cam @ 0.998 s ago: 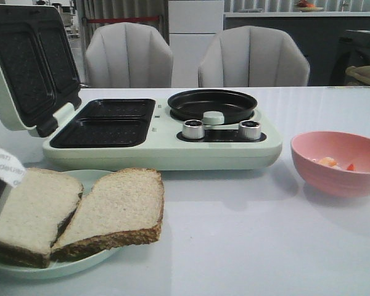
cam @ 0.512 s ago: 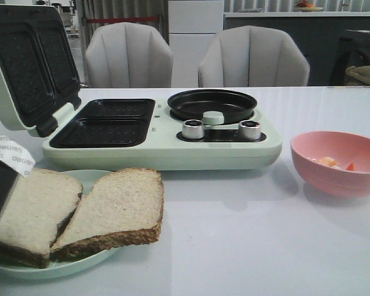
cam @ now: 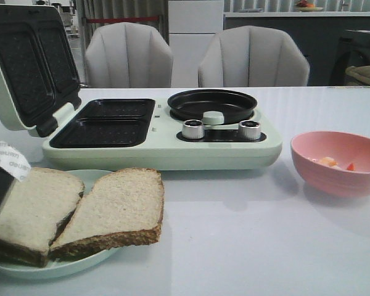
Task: Make breakfast with bread and shrimp
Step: 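Grasp the bread slice nearest the left gripper by its crust edge, then lift the bread slice and lower it onto the sandwich maker plate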
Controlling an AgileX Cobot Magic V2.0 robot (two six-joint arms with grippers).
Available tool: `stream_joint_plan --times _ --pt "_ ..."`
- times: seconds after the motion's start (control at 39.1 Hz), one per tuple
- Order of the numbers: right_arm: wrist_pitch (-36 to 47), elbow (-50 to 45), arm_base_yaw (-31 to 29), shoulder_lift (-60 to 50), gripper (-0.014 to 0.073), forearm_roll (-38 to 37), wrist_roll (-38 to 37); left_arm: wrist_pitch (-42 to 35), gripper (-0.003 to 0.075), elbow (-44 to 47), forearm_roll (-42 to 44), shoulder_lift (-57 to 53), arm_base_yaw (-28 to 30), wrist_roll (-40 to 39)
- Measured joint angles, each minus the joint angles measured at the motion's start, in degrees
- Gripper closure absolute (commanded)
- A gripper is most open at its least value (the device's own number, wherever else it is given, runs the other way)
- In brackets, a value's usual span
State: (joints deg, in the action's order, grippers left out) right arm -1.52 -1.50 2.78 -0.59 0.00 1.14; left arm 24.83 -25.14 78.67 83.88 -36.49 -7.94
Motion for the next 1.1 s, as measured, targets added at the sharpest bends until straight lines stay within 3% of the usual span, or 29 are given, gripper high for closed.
stream_joint_plan --times 0.18,0.41,1.1 --pt "0.0 0.0 0.0 0.0 0.0441 0.0 0.0 0.0 0.0302 -1.8 1.1 2.0 0.1 0.0" --pt "0.0 0.0 0.0 0.0 0.0441 0.0 0.0 1.4 0.0608 -2.7 1.3 2.6 -0.5 -0.1" --pt "0.0 0.0 0.0 0.0 0.0441 0.0 0.0 11.1 0.0603 -7.0 -5.4 -12.3 -7.4 -0.1"
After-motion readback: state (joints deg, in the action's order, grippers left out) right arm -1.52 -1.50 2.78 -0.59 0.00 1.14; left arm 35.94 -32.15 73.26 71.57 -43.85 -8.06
